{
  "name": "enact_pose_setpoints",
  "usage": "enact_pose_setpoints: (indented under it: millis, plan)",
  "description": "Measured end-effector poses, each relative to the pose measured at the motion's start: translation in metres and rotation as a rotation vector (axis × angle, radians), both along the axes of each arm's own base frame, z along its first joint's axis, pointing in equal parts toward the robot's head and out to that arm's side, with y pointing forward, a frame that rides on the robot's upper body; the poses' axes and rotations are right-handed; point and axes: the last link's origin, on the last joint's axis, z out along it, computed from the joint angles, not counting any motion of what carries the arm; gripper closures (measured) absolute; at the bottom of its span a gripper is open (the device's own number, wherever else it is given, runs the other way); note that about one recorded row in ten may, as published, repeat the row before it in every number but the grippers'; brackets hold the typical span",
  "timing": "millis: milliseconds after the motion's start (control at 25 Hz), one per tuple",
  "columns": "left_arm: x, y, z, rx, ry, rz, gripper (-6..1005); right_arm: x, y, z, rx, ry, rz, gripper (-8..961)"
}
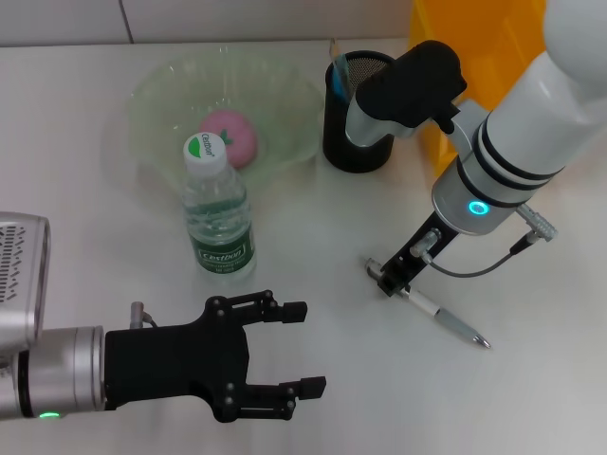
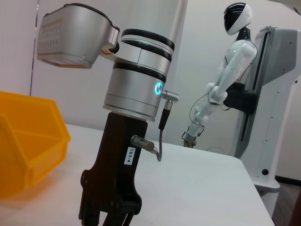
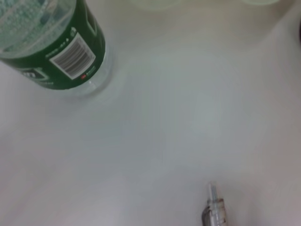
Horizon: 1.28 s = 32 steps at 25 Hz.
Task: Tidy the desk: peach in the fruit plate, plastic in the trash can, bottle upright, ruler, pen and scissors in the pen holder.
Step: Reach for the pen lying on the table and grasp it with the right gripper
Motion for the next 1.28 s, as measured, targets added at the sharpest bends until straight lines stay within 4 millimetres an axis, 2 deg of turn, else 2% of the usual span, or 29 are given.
enact_pose_setpoints:
  millis: [480, 720, 880, 1080, 1280]
  plan:
    - [0.000, 0.000, 0.000, 0.000, 0.000, -0.002, 187, 0.000, -0.002, -0.003, -0.018, -0.018, 0.015, 659]
    - [0.000, 0.000, 0.000, 0.000, 0.000, 0.001, 186, 0.000, -0.002, -0.002, -0.017, -0.020, 0.016, 785]
    - [0.000, 0.000, 0.000, 0.000, 0.000, 0.002, 186, -0.004, -0.002, -0.001, -0.012, -0.007, 0.027, 802]
    - [-0.001, -0.001, 0.000, 0.000, 0.001, 0.003, 186, -0.018, 0.001, 0.015, 0.039, 0.059, 0.059, 809]
    - [-0.001, 0.000, 0.001, 0.000, 0.002, 0.002, 186, -0.022, 0.004, 0.028, 0.063, 0.091, 0.061, 816]
